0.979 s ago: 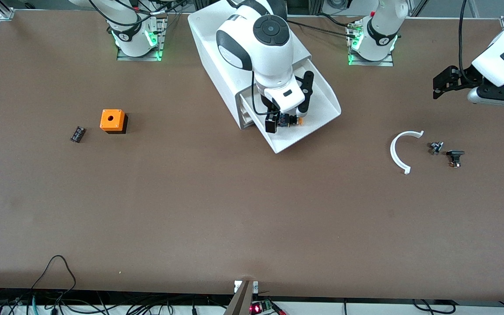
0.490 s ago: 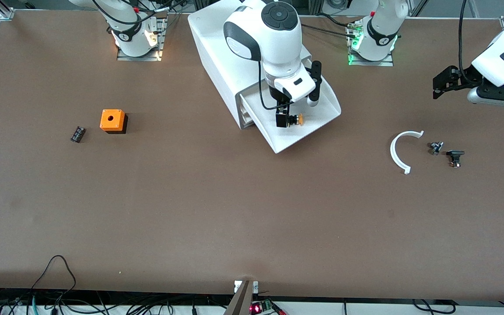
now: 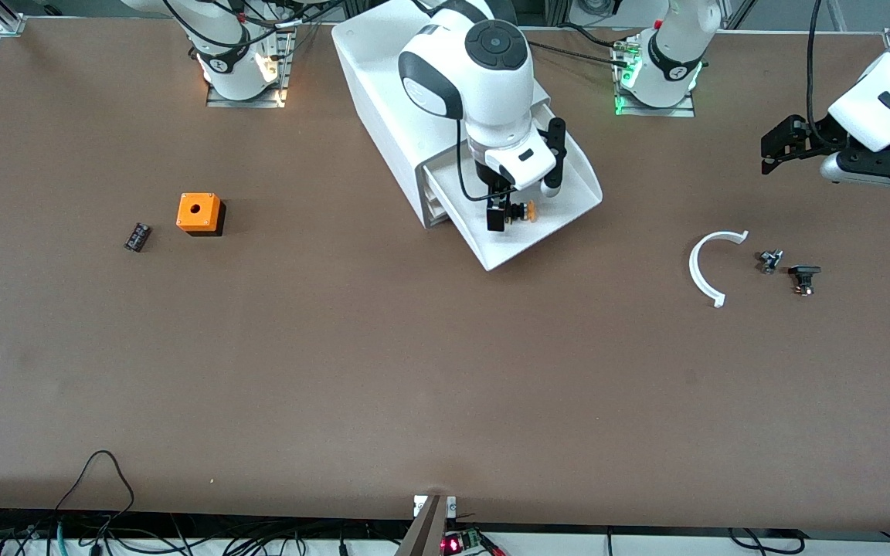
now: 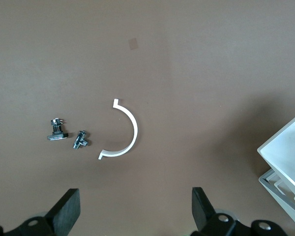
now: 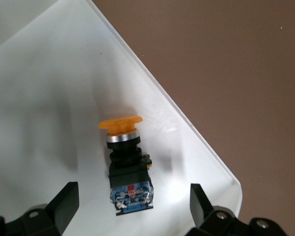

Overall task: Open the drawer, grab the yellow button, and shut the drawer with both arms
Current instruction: 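Lower the right gripper onto the yellow push button and close it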

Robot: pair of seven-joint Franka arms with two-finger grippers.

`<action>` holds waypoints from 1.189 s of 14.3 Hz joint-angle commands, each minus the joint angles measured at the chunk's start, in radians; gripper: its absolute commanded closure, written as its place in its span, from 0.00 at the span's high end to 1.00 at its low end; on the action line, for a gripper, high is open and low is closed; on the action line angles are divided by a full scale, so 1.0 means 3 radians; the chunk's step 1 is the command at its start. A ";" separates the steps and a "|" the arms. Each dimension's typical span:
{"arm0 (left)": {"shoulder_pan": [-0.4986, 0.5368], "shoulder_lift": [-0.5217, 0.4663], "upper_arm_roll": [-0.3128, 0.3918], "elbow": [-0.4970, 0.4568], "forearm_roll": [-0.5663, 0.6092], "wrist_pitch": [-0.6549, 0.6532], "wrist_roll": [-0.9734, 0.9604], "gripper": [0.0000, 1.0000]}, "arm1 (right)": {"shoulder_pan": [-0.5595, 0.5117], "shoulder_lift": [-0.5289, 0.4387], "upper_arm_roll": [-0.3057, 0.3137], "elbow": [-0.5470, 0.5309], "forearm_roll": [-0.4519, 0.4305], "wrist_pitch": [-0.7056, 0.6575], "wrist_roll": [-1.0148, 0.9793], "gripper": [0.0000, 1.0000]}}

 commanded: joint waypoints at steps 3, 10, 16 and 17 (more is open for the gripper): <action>-0.0015 0.0023 -0.0018 0.0081 0.0053 -0.0017 -0.0033 1.00 | 0.0016 -0.0004 -0.0026 0.0023 -0.0037 -0.0031 -0.0095 1.00; -0.0015 0.0023 -0.0018 0.0081 0.0053 -0.0017 -0.0033 1.00 | 0.0046 0.0006 -0.0021 0.0013 -0.0037 -0.0087 -0.0105 1.00; -0.0020 0.0023 -0.0018 0.0081 0.0053 -0.0017 -0.0033 1.00 | 0.0061 0.0031 -0.0011 0.0008 -0.0032 -0.0139 -0.0100 1.00; -0.0015 0.0023 -0.0018 0.0081 0.0053 -0.0017 -0.0033 1.00 | 0.0072 0.0057 -0.0011 0.0008 -0.0037 -0.0124 -0.0100 1.00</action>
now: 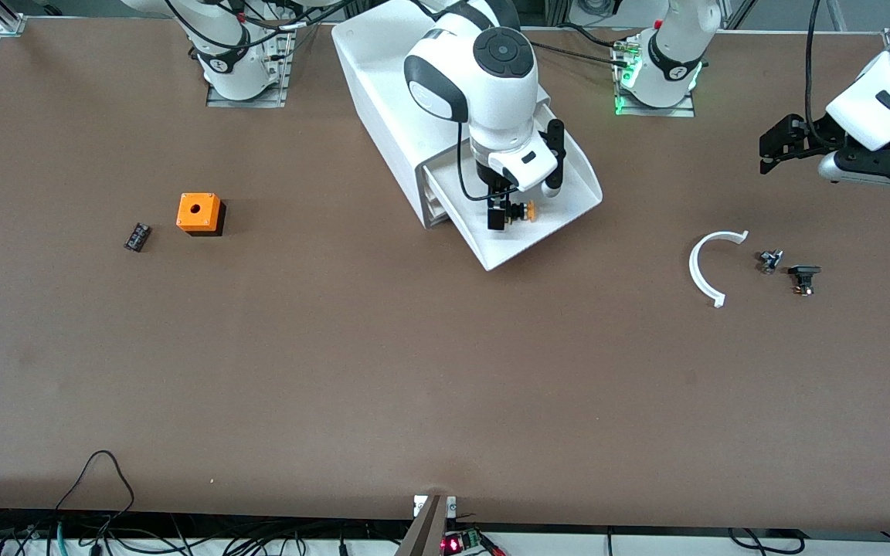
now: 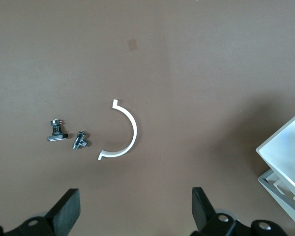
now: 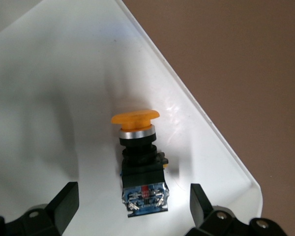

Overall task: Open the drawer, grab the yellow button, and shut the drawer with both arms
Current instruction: 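Lower the right gripper onto the yellow push button and close it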

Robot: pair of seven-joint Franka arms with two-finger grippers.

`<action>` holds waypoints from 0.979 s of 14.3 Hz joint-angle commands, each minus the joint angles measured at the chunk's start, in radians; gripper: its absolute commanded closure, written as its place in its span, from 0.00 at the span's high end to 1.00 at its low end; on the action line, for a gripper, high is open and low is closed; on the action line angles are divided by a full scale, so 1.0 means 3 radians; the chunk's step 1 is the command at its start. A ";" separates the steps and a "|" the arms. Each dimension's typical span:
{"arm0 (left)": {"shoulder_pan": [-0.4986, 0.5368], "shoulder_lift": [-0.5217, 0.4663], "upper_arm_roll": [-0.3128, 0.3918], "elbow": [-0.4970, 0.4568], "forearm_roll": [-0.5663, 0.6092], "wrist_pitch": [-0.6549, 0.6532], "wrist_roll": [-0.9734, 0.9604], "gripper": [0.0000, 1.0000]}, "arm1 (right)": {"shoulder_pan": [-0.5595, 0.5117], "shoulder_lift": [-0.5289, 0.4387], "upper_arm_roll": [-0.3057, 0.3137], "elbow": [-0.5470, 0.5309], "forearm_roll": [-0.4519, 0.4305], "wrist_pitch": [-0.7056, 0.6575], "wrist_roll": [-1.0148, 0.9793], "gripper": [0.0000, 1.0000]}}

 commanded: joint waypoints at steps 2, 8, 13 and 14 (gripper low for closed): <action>-0.0020 0.0023 -0.0006 0.0077 0.0048 -0.0017 -0.0033 1.00 | 0.0038 0.0052 -0.0005 0.0015 -0.0042 0.0002 -0.0032 1.00; -0.0020 0.0023 -0.0006 0.0077 0.0053 -0.0022 -0.0033 1.00 | 0.0063 0.0052 -0.0005 0.0015 -0.0042 0.0007 -0.0027 0.75; -0.0020 0.0023 -0.0006 0.0082 0.0048 -0.0022 -0.0033 1.00 | 0.0063 0.0067 0.0000 0.0015 -0.0047 0.0017 -0.0006 0.54; -0.0020 0.0029 -0.0006 0.0087 0.0053 -0.0022 -0.0033 1.00 | 0.0063 0.0062 0.0000 0.0015 -0.0047 0.0042 0.0004 0.50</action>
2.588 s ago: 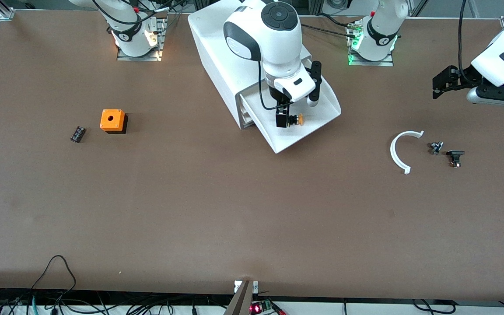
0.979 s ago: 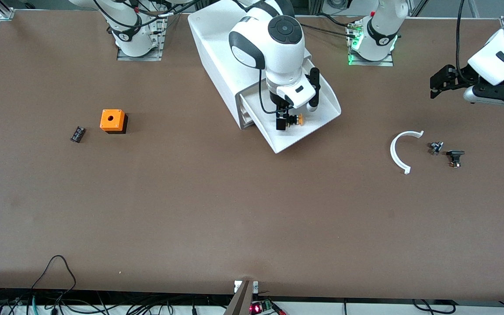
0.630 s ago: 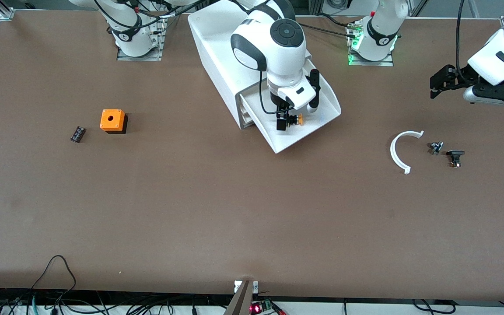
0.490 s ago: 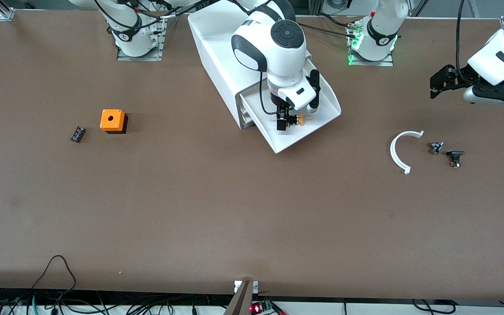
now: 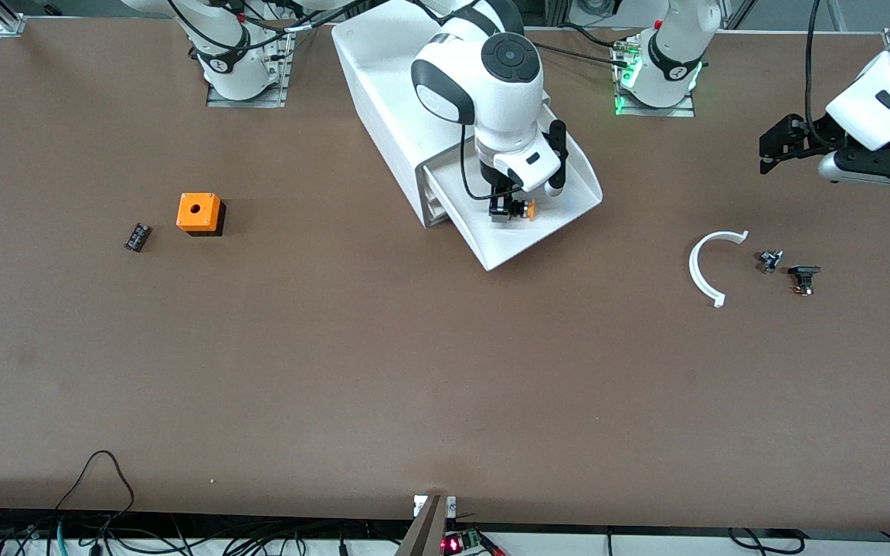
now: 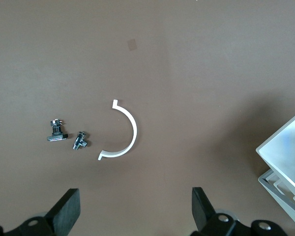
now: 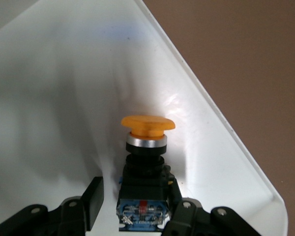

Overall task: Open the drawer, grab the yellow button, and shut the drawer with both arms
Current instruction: 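Lift the yellow button out with the right gripper while the left gripper approaches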

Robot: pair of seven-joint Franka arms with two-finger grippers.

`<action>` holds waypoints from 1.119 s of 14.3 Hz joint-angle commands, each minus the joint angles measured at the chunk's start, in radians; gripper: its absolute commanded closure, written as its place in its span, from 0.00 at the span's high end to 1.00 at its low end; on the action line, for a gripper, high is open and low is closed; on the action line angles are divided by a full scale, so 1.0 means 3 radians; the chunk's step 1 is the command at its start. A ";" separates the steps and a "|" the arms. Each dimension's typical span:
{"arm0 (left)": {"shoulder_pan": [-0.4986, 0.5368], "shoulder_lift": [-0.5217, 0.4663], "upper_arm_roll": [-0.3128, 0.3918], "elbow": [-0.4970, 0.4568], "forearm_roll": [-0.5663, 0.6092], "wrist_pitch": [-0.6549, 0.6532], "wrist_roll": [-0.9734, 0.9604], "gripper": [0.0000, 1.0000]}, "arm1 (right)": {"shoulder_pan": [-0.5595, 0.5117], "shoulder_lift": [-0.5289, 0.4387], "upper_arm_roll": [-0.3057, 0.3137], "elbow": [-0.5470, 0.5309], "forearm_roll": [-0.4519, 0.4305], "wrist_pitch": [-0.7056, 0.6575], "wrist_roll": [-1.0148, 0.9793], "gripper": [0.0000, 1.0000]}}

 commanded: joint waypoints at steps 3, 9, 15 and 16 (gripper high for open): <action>-0.0020 0.0034 -0.0004 0.0085 0.0053 -0.0022 -0.0033 1.00 | -0.0003 0.0003 0.0010 0.0022 -0.0047 0.0039 0.0008 0.38; -0.0020 0.0110 0.0001 0.0059 0.0053 0.0049 -0.0048 1.00 | -0.0069 -0.0135 0.0102 0.0022 -0.0057 0.0054 0.0436 0.32; -0.0025 0.0207 -0.0050 -0.0425 -0.0136 0.0723 -0.0548 1.00 | -0.0365 -0.0472 0.0107 -0.0060 -0.0026 0.0157 0.0775 0.32; -0.0030 0.0208 -0.0096 -0.0593 -0.0147 0.0942 -0.0650 1.00 | -0.0437 -0.0528 0.0107 -0.0096 -0.0016 0.0157 0.0770 0.31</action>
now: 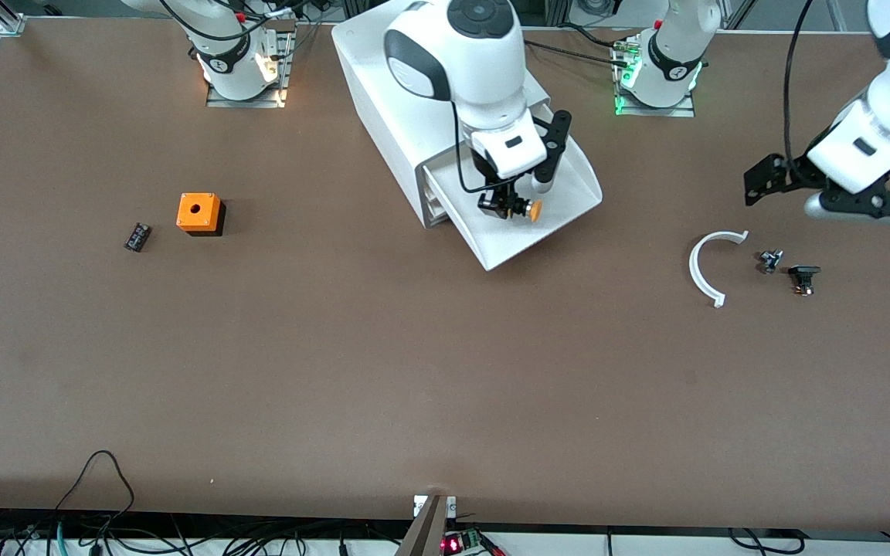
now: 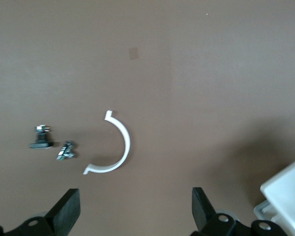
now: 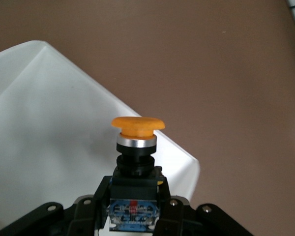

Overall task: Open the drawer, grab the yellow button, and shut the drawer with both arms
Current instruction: 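Lift the yellow button out with the right gripper while the left gripper approaches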

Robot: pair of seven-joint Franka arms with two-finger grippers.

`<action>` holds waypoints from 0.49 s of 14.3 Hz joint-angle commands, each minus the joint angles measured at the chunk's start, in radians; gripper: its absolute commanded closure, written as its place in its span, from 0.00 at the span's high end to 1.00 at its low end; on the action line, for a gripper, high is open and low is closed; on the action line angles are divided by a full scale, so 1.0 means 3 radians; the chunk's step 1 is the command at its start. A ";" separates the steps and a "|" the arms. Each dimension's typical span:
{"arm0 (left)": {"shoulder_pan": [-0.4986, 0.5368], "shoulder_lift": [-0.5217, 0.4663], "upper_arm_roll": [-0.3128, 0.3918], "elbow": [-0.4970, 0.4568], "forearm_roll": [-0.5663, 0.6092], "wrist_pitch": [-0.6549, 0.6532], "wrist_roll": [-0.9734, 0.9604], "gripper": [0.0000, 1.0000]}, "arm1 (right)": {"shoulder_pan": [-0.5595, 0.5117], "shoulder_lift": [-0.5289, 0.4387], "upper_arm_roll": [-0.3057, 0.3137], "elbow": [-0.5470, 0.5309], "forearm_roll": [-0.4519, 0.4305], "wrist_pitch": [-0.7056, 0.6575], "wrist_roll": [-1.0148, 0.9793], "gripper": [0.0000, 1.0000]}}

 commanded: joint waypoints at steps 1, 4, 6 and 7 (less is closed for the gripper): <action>-0.0026 -0.0011 -0.0171 -0.0474 -0.0077 0.0610 -0.0371 1.00 | -0.0262 -0.0219 0.0081 -0.0191 -0.0011 0.0022 0.0074 0.31; -0.0041 0.0197 -0.0487 -0.0655 -0.0077 0.1031 -0.1086 1.00 | -0.0548 -0.0439 0.0076 -0.0416 0.0177 0.0022 0.0094 0.31; -0.0056 0.0336 -0.0636 -0.0726 -0.0062 0.1358 -0.1547 1.00 | -0.0829 -0.0608 0.0076 -0.0621 0.0214 0.0027 0.0089 0.31; -0.0087 0.0402 -0.0677 -0.0787 -0.0047 0.1511 -0.1686 1.00 | -0.0962 -0.0689 0.0076 -0.0687 0.0209 0.0027 0.0094 0.31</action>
